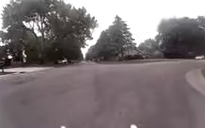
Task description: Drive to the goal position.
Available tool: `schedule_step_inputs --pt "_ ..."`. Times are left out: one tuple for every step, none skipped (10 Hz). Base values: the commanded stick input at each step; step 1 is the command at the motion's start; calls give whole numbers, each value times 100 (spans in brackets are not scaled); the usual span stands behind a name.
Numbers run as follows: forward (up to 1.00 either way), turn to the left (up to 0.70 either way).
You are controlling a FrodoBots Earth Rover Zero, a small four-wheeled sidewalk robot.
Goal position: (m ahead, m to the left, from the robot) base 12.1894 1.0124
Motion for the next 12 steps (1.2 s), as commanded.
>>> schedule_step_inputs --pt "100 0" --pt "100 0" --pt "100 0" --pt "100 0" --pt "100 0" --pt "100 0" --pt "100 -1" --pt "100 -2" --pt "100 -38" --pt "100 -40" --pt "100 -17" --pt "100 -2"
